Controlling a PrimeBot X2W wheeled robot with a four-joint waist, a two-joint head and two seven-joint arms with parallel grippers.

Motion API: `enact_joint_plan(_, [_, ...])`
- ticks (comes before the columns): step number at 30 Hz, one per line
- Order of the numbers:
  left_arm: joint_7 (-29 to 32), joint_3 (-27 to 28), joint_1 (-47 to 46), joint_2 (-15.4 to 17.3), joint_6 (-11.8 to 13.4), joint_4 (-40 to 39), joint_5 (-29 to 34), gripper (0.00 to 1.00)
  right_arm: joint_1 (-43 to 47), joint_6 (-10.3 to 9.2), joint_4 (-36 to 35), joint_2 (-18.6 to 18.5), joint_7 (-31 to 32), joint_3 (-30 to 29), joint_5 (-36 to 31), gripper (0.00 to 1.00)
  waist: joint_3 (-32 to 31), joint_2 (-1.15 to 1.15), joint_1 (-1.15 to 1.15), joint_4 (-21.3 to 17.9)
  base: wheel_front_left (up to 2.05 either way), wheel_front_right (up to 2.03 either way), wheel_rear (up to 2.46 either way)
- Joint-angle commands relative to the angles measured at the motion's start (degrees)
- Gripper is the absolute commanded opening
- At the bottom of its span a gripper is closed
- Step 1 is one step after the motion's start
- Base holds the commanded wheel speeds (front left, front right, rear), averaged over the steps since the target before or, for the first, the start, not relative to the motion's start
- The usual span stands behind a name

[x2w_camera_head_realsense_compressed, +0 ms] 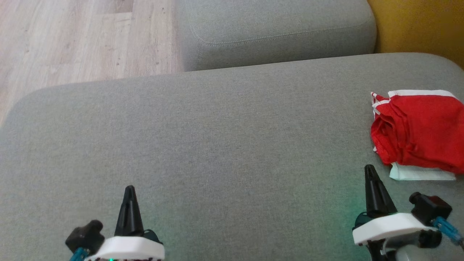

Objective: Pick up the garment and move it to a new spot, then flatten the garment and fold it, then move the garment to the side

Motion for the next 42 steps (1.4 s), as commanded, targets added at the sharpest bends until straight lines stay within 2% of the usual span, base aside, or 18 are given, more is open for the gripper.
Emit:
enact_joint_plan(1, [0.3, 1.33, -2.98, 0.22, -0.51, -1.76, -1.34, 0.0, -2.58, -0.01, -2.05, -0.51, 0.27, -0.3, 1.77, 0.0, 0.01, 0.0, 0.0, 0.01, 0.0, 0.0, 0.0])
enact_joint_plan(42, [6.84, 6.96, -4.9, 0.44, -3.71, -1.72, -23.85, 0.0, -4.15, -0.02, -2.93, -0.97, 6.41, -2.81, 28.8, 0.0, 0.28, 0.0, 0.0, 0.37, 0.0, 0.0, 0.0])
